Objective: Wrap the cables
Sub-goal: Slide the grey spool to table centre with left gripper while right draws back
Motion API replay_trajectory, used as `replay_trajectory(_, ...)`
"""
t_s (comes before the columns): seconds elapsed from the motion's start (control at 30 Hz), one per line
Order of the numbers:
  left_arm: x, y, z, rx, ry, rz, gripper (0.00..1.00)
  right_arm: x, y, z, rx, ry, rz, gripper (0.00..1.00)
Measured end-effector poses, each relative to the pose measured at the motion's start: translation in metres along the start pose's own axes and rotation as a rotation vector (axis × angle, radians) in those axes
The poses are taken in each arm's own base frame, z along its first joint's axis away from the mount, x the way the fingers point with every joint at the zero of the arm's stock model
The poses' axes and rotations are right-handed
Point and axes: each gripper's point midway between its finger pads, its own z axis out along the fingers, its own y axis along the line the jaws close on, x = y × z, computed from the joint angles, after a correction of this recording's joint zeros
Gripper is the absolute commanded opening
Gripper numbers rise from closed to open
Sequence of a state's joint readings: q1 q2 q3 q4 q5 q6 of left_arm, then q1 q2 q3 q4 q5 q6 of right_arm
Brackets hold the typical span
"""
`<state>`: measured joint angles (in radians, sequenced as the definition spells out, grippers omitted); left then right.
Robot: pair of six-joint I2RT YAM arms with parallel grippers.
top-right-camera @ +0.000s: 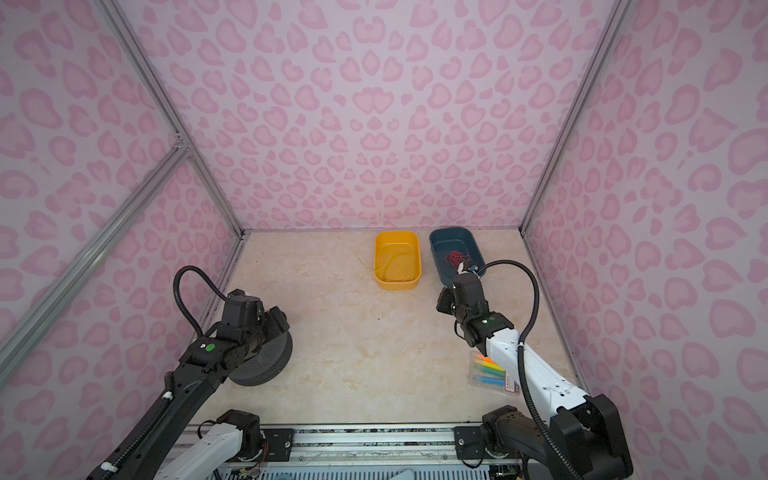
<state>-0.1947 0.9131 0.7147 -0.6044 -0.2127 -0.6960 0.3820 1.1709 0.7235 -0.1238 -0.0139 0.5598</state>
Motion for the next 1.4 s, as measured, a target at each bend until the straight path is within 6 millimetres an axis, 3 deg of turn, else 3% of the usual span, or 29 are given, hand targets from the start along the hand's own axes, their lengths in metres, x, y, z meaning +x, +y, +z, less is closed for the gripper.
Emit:
replay_trajectory(0.13,0.000,0.017,0.022,-0.094,0.067,-0.041,0.87,0.016,0.039,0.004,-0.114,0.031,-0.084,0.59)
replay_trajectory(0.23,0.000,0.020,0.036,-0.143,0.114,-0.055,0.90,0.020,0.040,0.012,-0.115,0.041,-0.104,0.70)
replay_trajectory(0.43,0.008,0.031,0.056,-0.201,0.180,-0.093,0.92,0.021,0.047,0.013,-0.159,0.030,-0.135,0.83)
replay_trajectory(0.7,0.018,0.017,0.073,-0.138,0.244,-0.105,0.86,0.019,0.034,0.007,-0.146,-0.001,-0.123,0.86)
replay_trajectory(0.77,0.023,0.005,0.073,-0.109,0.261,-0.067,0.86,0.019,0.033,0.006,-0.144,-0.006,-0.121,0.86)
replay_trajectory(0.97,0.044,-0.066,0.072,0.033,0.299,0.096,0.85,0.017,0.025,0.006,-0.118,-0.019,-0.114,0.86)
replay_trajectory(1.1,0.079,-0.109,0.064,0.099,0.333,0.197,0.85,0.014,0.017,0.006,-0.093,-0.031,-0.101,0.86)
replay_trajectory(1.4,0.167,-0.226,0.024,0.331,0.404,0.378,0.86,0.008,-0.005,0.009,-0.031,-0.048,-0.036,0.86)
